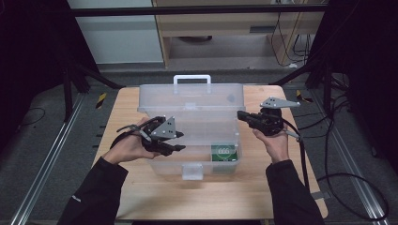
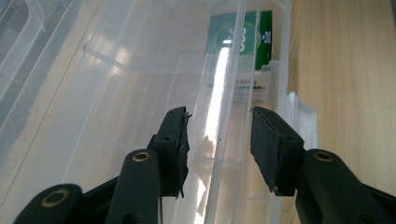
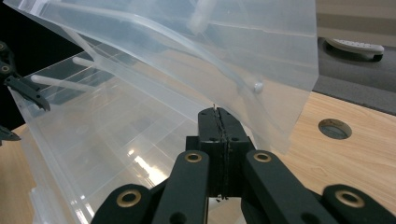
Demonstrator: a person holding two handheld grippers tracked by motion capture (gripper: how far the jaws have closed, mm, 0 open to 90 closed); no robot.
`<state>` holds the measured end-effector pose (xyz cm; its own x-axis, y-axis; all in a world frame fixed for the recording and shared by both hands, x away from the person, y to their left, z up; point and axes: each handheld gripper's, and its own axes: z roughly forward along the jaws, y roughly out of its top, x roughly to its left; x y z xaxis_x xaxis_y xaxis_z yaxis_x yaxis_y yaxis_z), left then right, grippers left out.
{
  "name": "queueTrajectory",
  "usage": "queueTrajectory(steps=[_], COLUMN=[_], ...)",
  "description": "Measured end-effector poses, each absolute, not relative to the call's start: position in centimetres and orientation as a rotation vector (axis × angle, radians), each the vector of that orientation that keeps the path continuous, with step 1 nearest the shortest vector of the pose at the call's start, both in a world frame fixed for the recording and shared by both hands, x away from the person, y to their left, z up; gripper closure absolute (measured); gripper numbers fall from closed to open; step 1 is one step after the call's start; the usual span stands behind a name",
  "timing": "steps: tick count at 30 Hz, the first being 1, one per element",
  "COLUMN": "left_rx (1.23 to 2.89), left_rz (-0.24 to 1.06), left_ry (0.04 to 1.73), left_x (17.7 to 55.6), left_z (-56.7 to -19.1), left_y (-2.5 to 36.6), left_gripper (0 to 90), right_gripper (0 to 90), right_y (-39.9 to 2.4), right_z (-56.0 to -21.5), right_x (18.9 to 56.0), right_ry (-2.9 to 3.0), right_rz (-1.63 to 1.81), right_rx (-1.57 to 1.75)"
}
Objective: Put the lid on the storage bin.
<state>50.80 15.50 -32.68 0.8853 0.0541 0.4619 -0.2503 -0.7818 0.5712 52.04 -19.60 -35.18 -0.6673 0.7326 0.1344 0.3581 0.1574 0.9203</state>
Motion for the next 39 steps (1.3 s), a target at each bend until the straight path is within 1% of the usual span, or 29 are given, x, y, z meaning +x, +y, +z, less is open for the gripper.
queueTrajectory(steps=[4,7,12,15,18,24,30,31,33,34,39], left_rx=[2.364,2.301,2.253,2.215,2.165,2.136,2.107,2.114,2.116,2.116,2.12], left_rz=[0.594,0.568,0.584,0.592,0.589,0.589,0.612,0.632,0.643,0.653,0.692], left_ry=[-0.13,-0.103,-0.07,-0.038,0.009,0.079,0.14,0.152,0.161,0.176,0.227], left_x=[50.8,50.6,50.4,50.3,49.9,49.4,49.2,49.1,49.1,49.0,48.8], left_z=[-32.9,-33.1,-33.6,-33.8,-34.3,-34.9,-34.7,-34.7,-34.7,-34.7,-34.7], left_y=[15.7,16.1,16.4,16.9,17.4,18.4,19.3,19.7,19.9,20.1,21.3], left_gripper=[54.4,54.1,54.2,56.3,59.3,63.7,68.5,71.9,75.3,75.3,84.2], right_gripper=[90.0,90.0,90.0,90.0,90.0,90.0,90.0,90.0,90.0,90.0,90.0], right_y=[-19.7,-19.7,-19.8,-19.8,-19.8,-19.9,-19.9,-19.9,-19.9,-19.9,-20.0], right_z=[-35.3,-35.4,-35.6,-35.7,-35.8,-36.1,-36.3,-36.4,-36.5,-36.5,-36.7], right_x=[51.9,51.7,51.6,51.4,51.3,50.9,50.7,50.6,50.5,50.5,50.3], right_ry=[2.106,2.114,2.123,2.131,2.14,2.154,2.158,2.158,2.161,2.164,2.172], right_rz=[1.513,1.517,1.515,1.512,1.51,1.501,1.498,1.5,1.499,1.497,1.486], right_rx=[1.038,1.038,1.036,1.031,1.028,1.023,1.018,1.017,1.02,1.02,1.014])
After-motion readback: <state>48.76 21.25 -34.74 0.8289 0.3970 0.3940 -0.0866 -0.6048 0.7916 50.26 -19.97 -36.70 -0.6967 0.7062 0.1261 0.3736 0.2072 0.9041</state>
